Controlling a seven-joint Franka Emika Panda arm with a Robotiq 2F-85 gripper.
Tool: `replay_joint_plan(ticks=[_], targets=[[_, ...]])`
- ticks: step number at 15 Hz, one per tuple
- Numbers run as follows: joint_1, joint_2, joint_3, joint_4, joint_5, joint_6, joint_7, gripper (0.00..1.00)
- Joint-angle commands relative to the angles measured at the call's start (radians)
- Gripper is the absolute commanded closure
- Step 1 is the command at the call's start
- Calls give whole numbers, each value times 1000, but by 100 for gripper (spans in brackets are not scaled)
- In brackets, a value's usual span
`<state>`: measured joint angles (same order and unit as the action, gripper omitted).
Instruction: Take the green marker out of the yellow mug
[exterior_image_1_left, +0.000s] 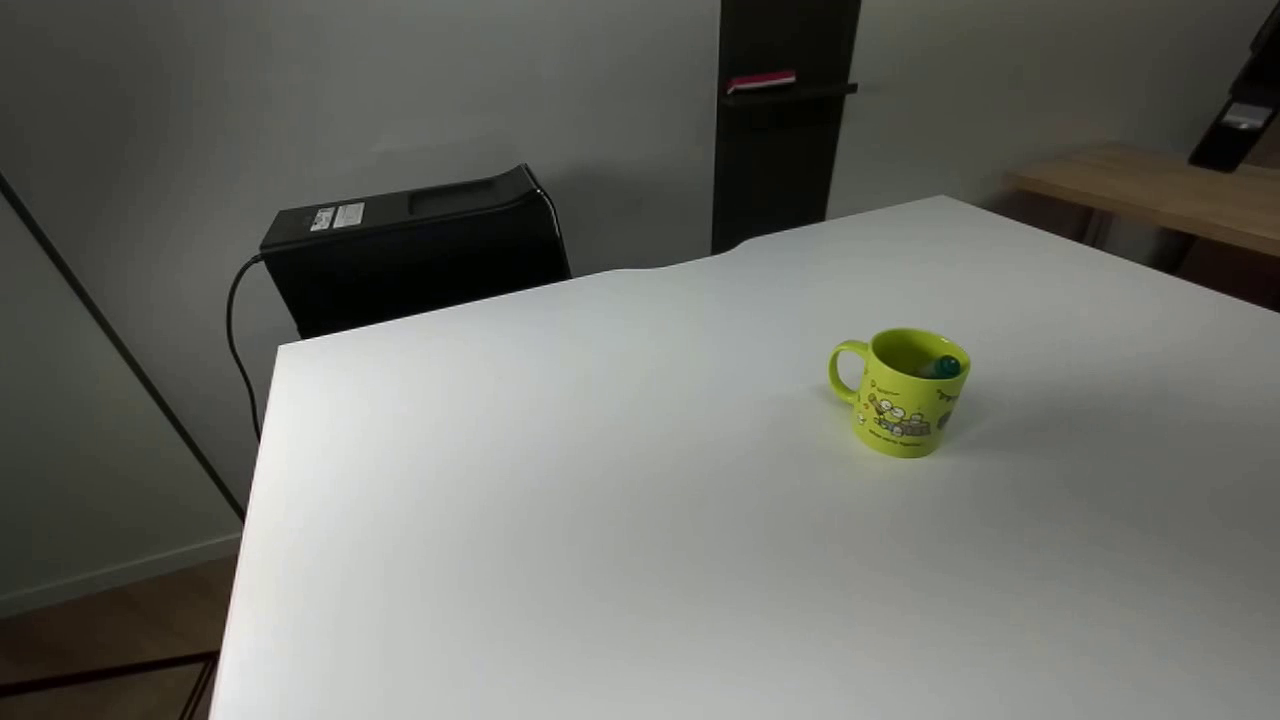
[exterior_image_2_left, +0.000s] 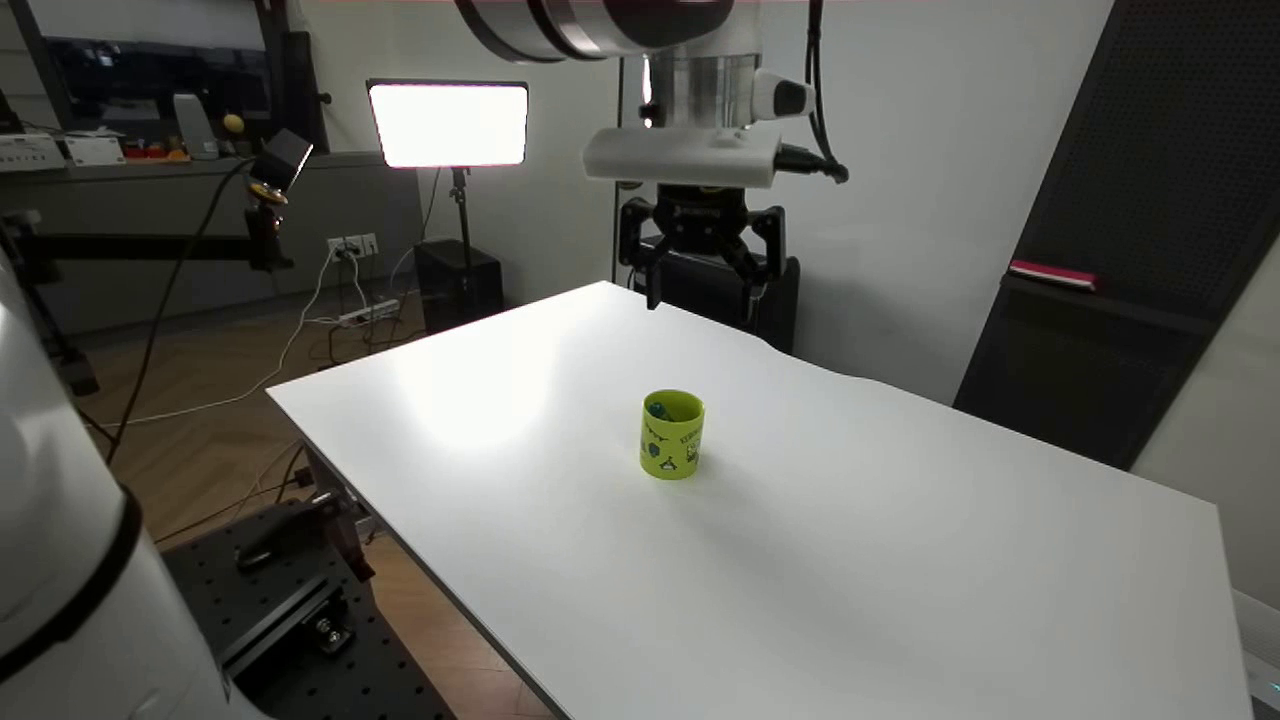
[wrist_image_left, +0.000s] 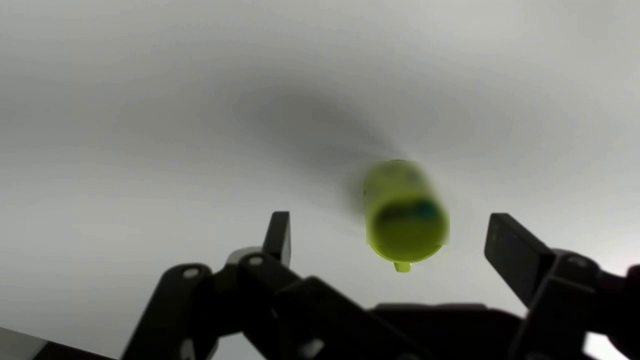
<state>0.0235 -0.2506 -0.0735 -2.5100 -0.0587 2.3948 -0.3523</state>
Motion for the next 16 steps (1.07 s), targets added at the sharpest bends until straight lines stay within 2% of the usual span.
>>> replay_joint_plan(ticks=[1,13,16], targets=[[15,88,27,47,8,41,21,0],[32,245,101,84,20,106,3,0],[25,233,104,61,15,104,0,0]])
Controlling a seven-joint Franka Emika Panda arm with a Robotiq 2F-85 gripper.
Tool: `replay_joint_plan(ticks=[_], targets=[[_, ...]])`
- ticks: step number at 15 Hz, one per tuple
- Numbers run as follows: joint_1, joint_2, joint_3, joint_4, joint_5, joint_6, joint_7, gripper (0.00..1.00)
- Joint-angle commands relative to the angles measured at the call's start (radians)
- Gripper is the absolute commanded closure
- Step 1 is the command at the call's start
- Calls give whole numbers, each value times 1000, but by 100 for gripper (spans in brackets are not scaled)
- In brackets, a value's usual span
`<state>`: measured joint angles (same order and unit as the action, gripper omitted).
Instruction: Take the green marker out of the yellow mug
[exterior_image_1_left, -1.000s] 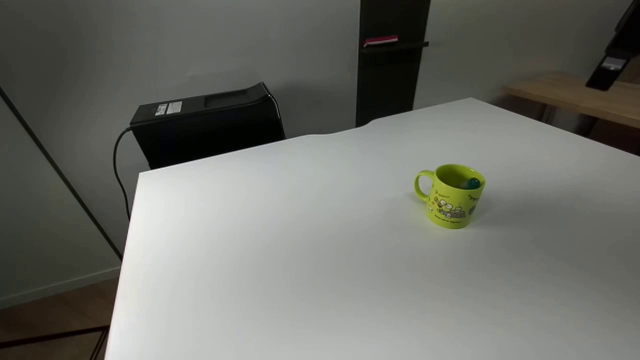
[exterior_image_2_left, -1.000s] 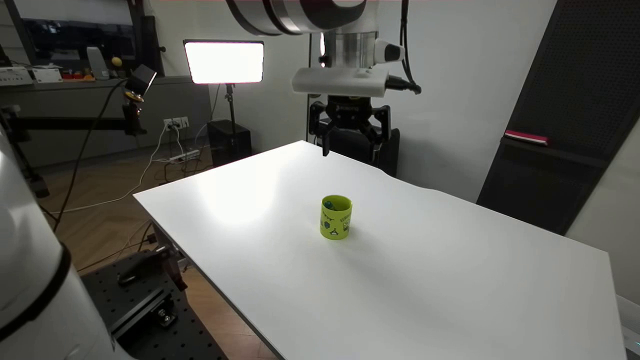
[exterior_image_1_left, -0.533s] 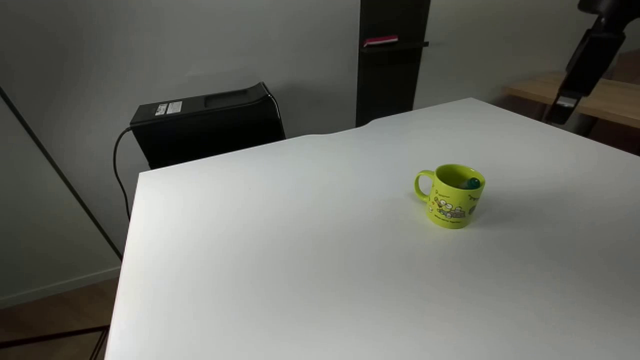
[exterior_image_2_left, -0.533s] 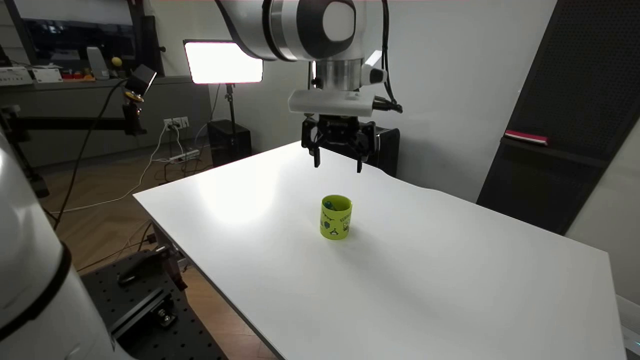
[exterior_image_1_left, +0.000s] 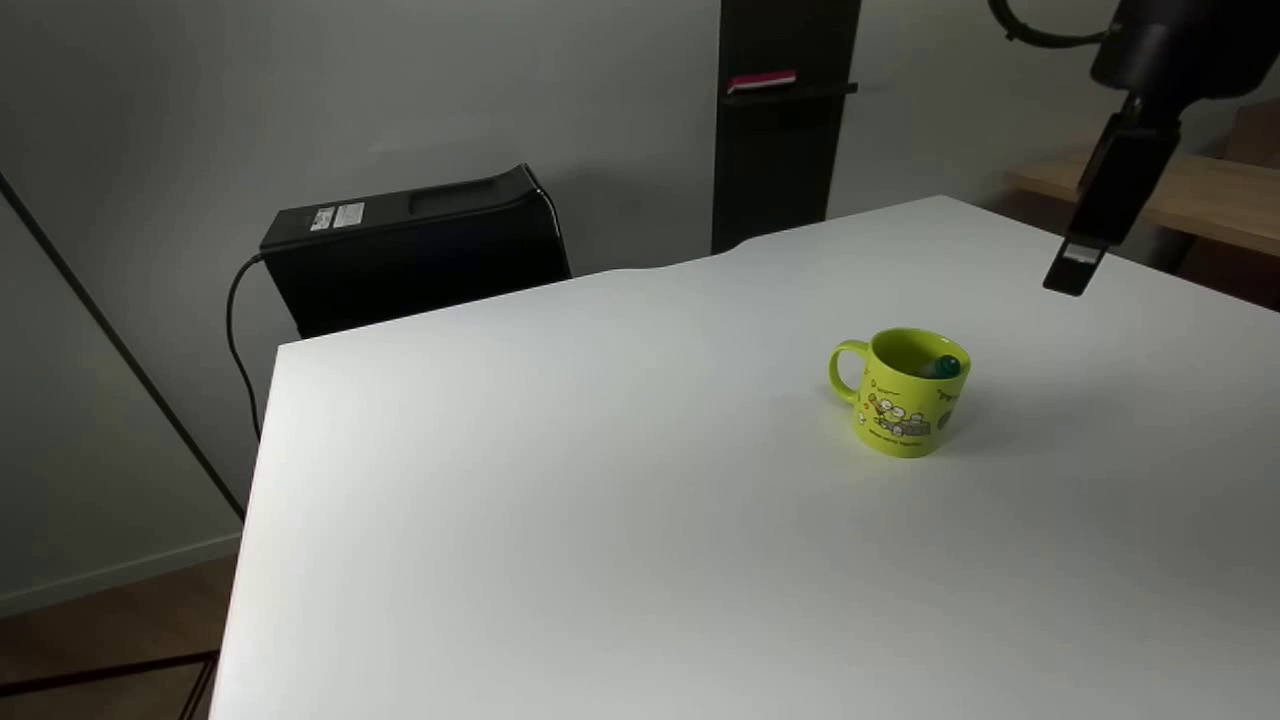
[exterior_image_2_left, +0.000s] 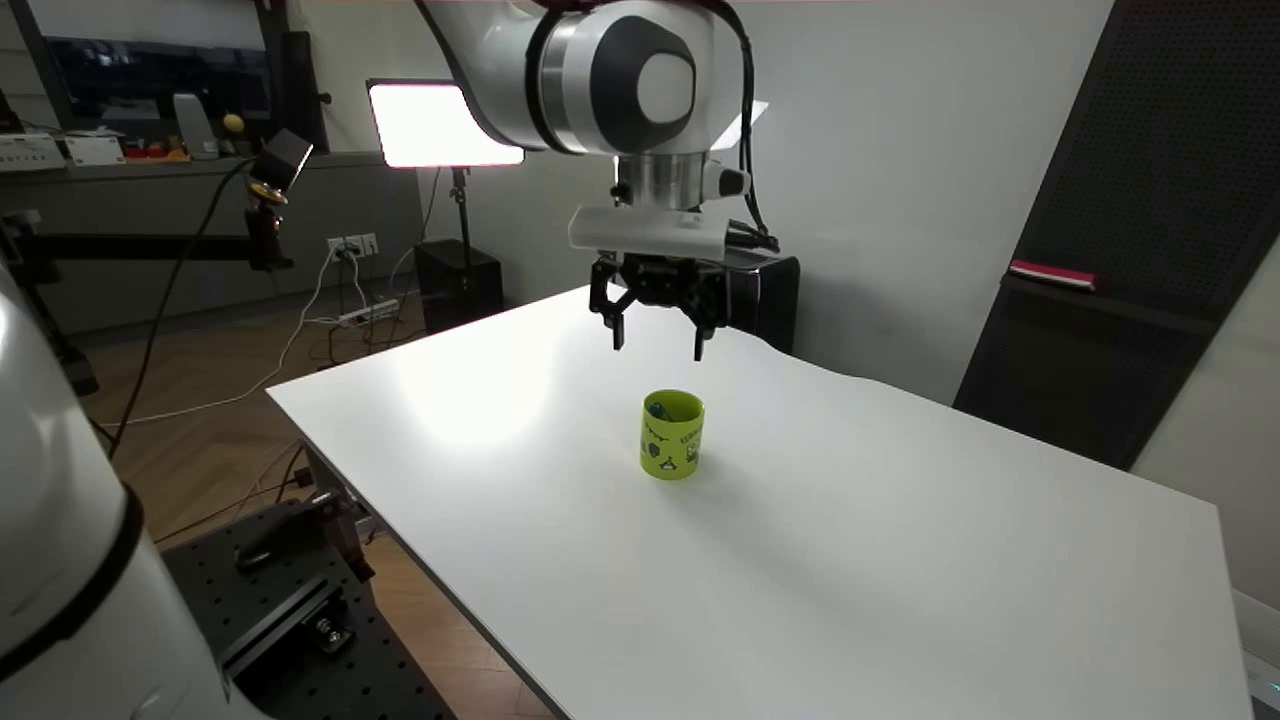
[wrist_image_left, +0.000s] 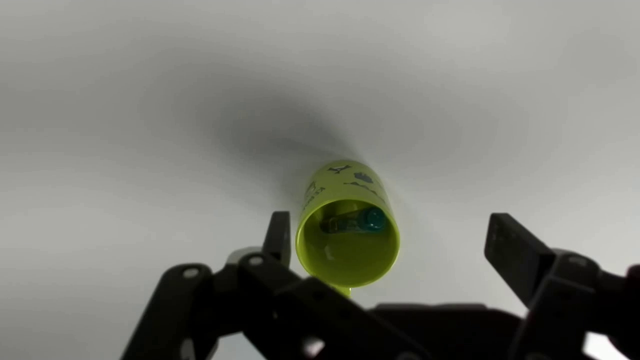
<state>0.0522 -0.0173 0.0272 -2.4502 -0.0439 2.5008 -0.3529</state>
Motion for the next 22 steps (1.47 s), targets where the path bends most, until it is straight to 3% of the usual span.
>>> replay_joint_plan(ticks=[1,10,19,22], targets=[[-4,6,4,4,3,-2,0,0],[-4,12,5,12,4,-3,0,0],[-4,81,5,20,-128,47,76,0],[0,106,4,12,-177,112,120,0]])
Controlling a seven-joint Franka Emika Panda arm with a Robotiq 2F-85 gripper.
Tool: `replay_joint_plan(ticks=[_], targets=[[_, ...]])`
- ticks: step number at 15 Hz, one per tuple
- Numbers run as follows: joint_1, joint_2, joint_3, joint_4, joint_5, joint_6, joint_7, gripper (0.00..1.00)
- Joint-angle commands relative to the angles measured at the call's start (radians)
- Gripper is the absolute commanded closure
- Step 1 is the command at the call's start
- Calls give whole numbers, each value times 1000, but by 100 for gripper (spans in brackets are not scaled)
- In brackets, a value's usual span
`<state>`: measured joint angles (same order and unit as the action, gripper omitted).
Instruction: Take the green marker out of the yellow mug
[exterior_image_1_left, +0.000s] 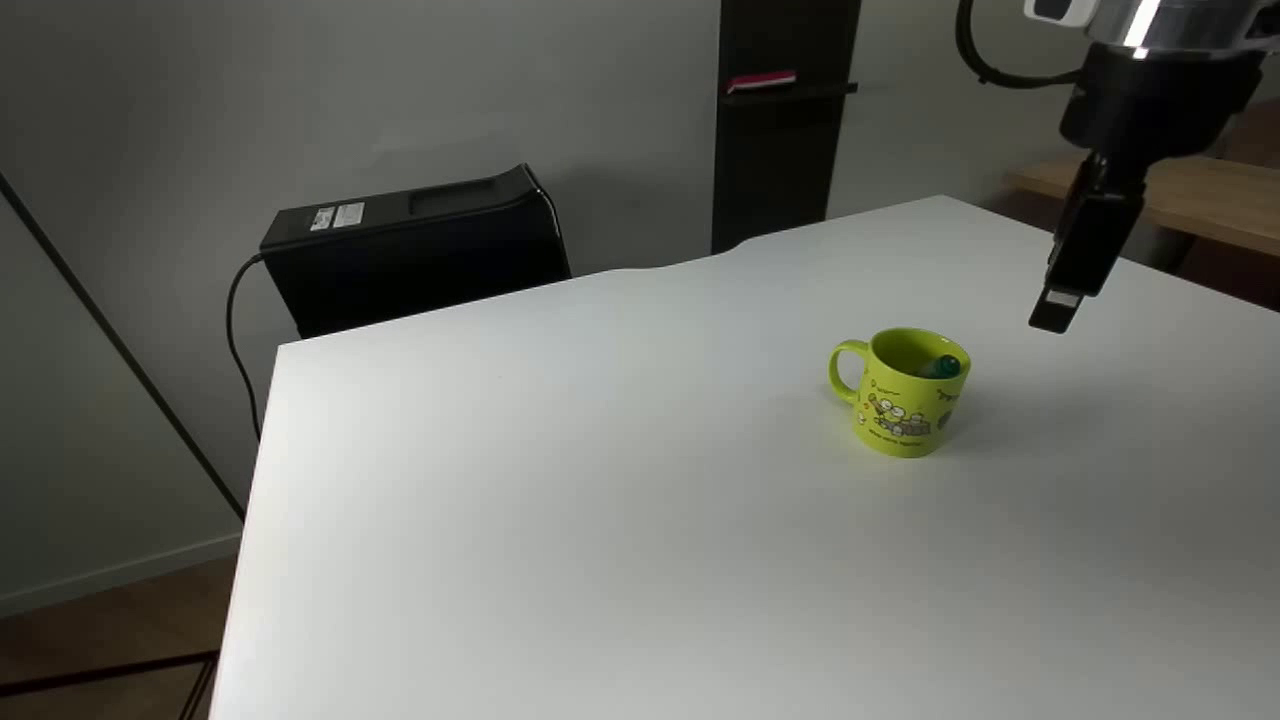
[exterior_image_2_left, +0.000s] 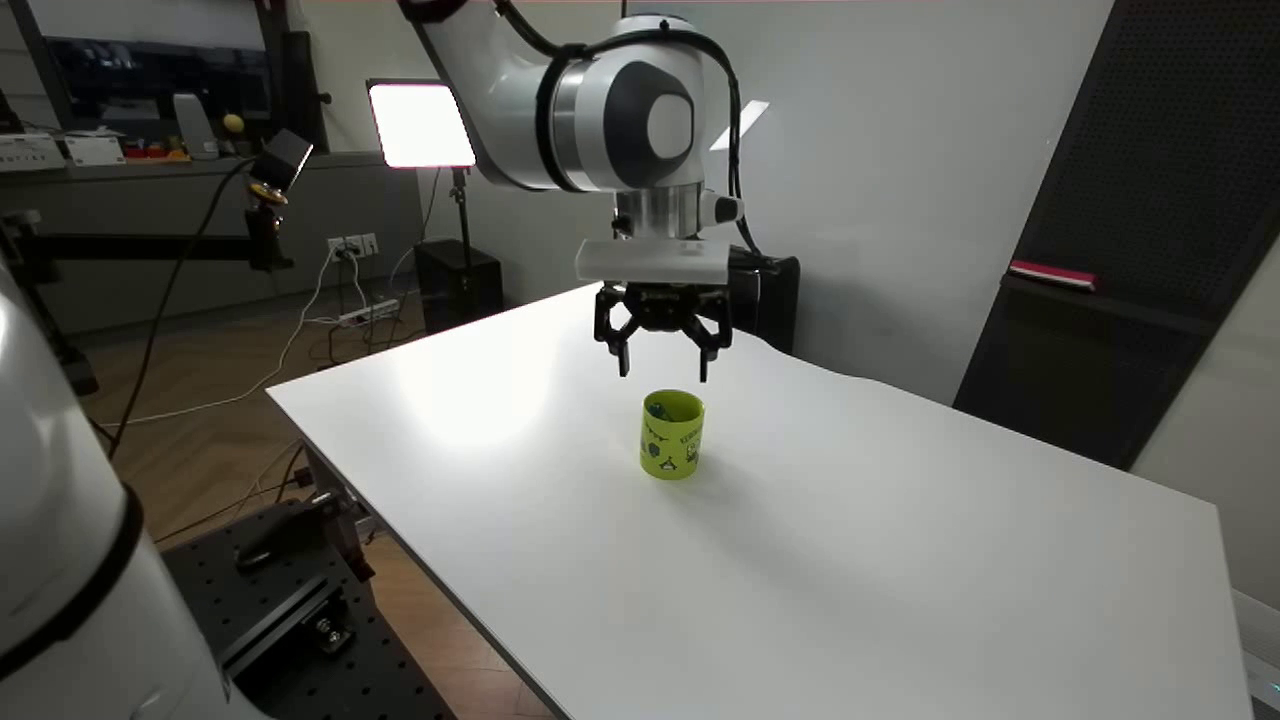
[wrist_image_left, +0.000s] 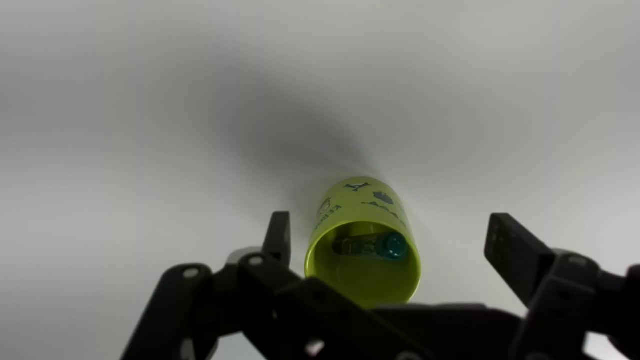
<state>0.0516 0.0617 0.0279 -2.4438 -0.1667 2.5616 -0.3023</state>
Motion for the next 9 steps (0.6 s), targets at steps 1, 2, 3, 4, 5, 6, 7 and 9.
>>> replay_joint_plan(ticks=[1,2,3,4,5,6,7,9], targets=[[1,37,3,5,-63,73,78,0],[2,50,3,6,-65,94,81,0],[2,61,2,6,-73,115,92,0],[4,75,1,6,-79,139,100,0],[7,87,-2,7,-96,162,116,0],[9,101,-4,7,-104,187,126,0],[13,113,-8,7,-123,208,144,0],[24,137,-19,10,-163,240,182,0]])
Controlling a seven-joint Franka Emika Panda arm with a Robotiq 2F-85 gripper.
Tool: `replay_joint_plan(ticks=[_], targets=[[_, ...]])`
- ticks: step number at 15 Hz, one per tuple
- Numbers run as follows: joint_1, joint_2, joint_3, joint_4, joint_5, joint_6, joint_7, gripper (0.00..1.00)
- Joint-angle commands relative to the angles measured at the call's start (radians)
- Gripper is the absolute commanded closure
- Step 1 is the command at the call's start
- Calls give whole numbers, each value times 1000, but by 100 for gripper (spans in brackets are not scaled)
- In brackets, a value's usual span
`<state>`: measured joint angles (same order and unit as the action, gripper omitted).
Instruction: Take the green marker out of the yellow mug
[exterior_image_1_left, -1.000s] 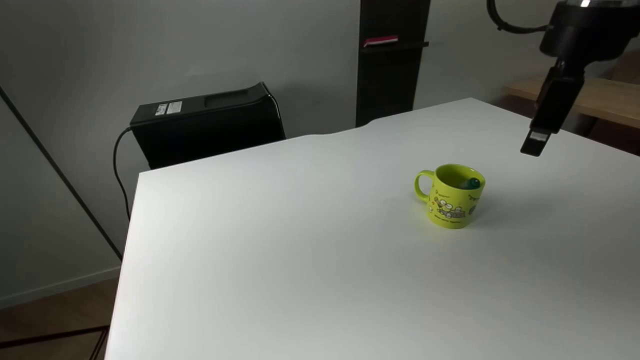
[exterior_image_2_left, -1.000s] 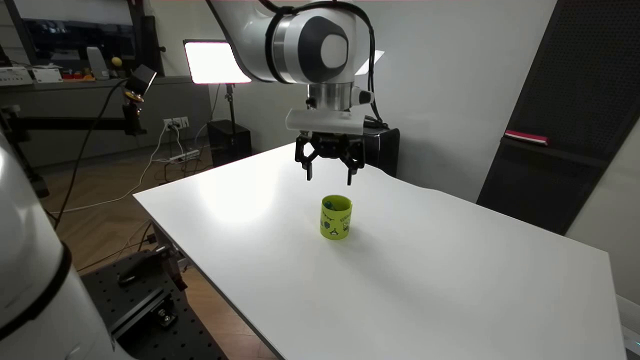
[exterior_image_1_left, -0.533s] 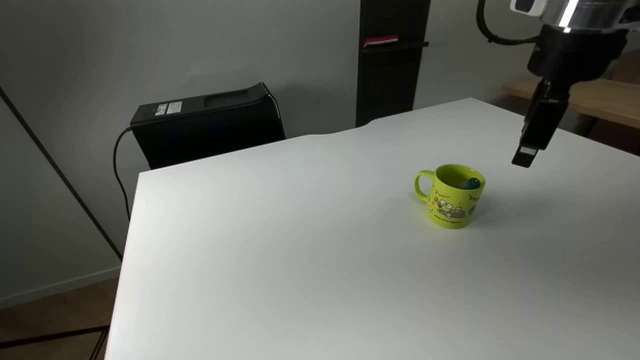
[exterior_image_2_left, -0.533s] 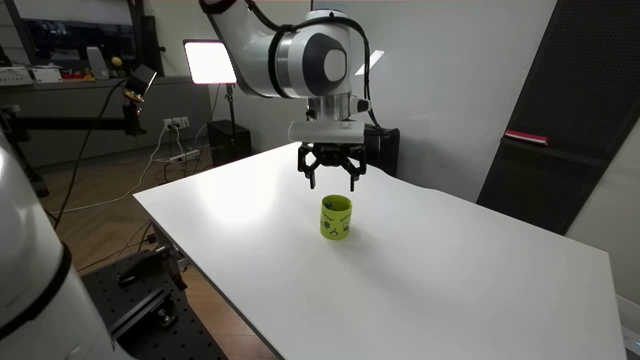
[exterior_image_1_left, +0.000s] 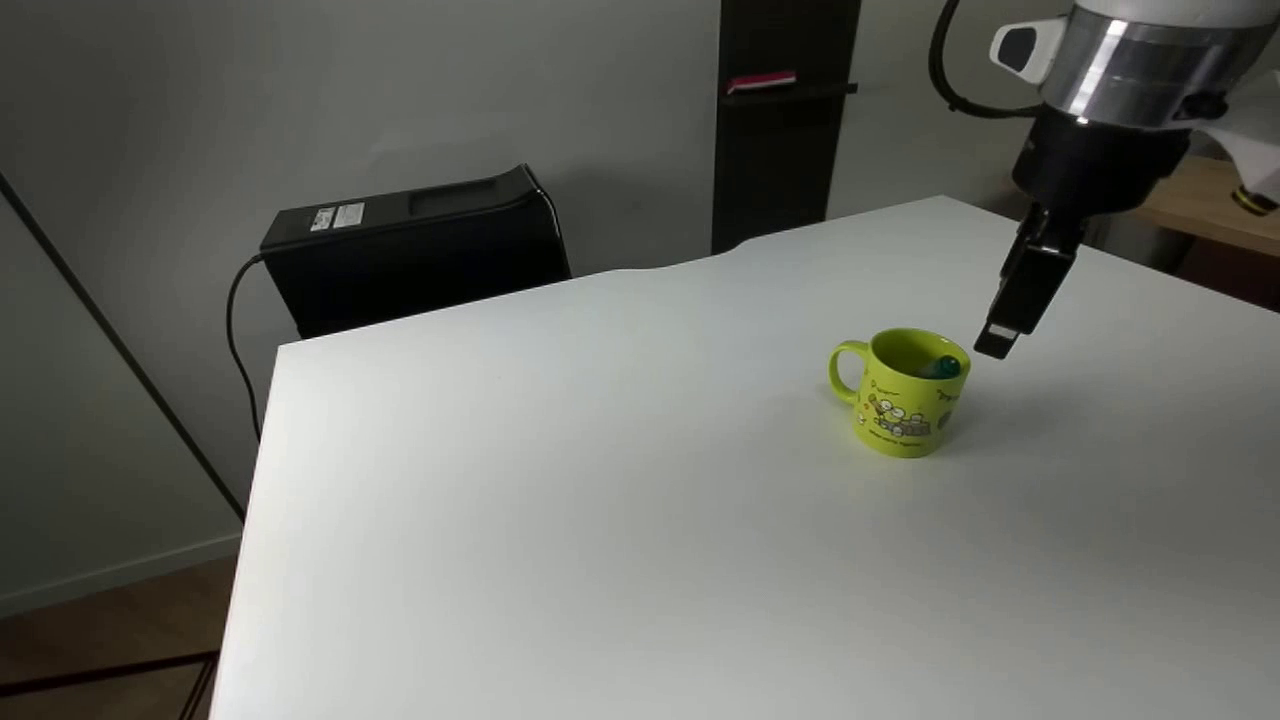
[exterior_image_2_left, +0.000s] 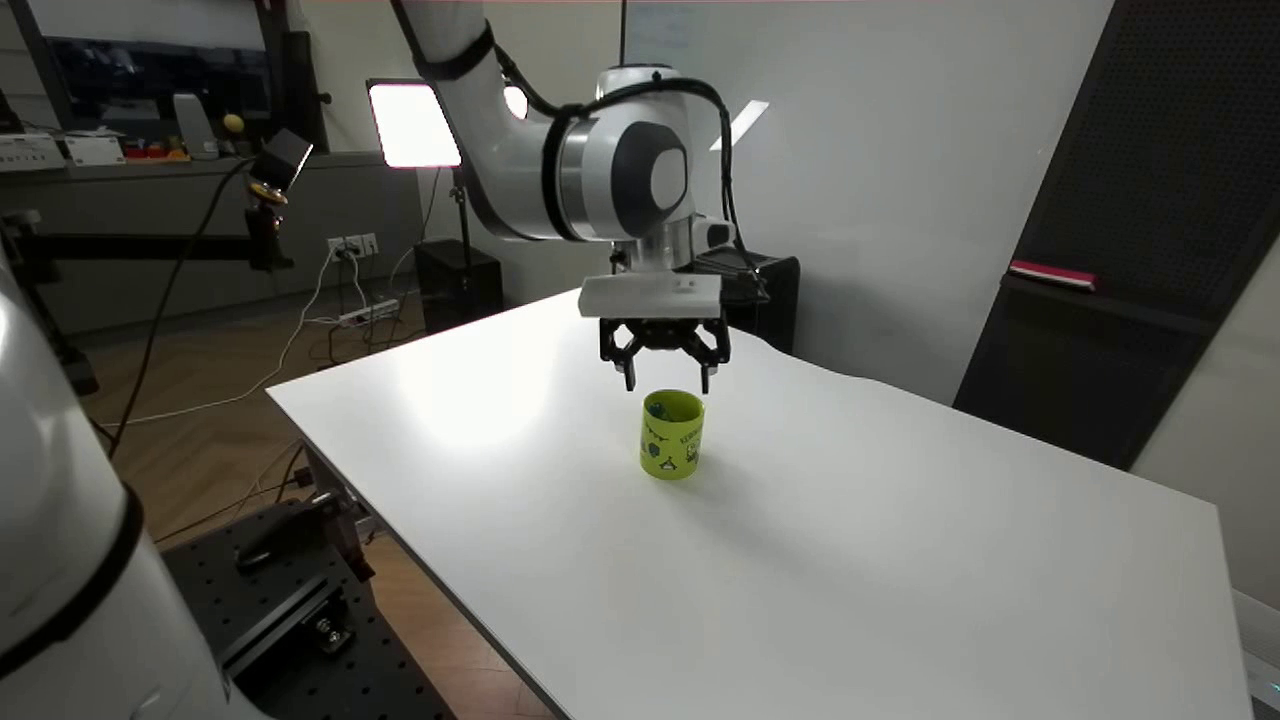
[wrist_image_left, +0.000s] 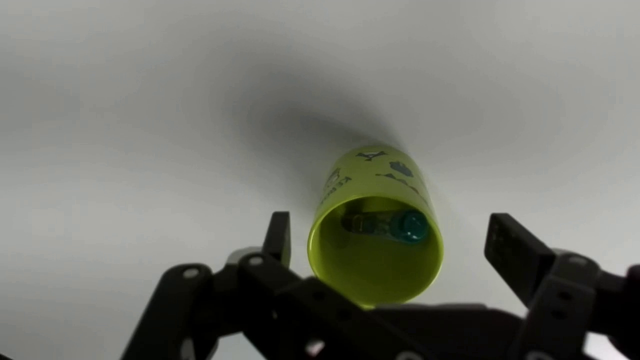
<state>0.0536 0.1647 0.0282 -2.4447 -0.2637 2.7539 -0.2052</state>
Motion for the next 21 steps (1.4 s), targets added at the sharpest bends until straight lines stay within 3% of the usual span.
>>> replay_joint_plan(ticks=[1,6,12,21], targets=[[30,44,-29,12,-93,61,109,0],[90,80,-100,22,-251,116,260,0],[149,106,-161,35,-355,136,371,0],[184,147,-204,64,-383,141,398,0]])
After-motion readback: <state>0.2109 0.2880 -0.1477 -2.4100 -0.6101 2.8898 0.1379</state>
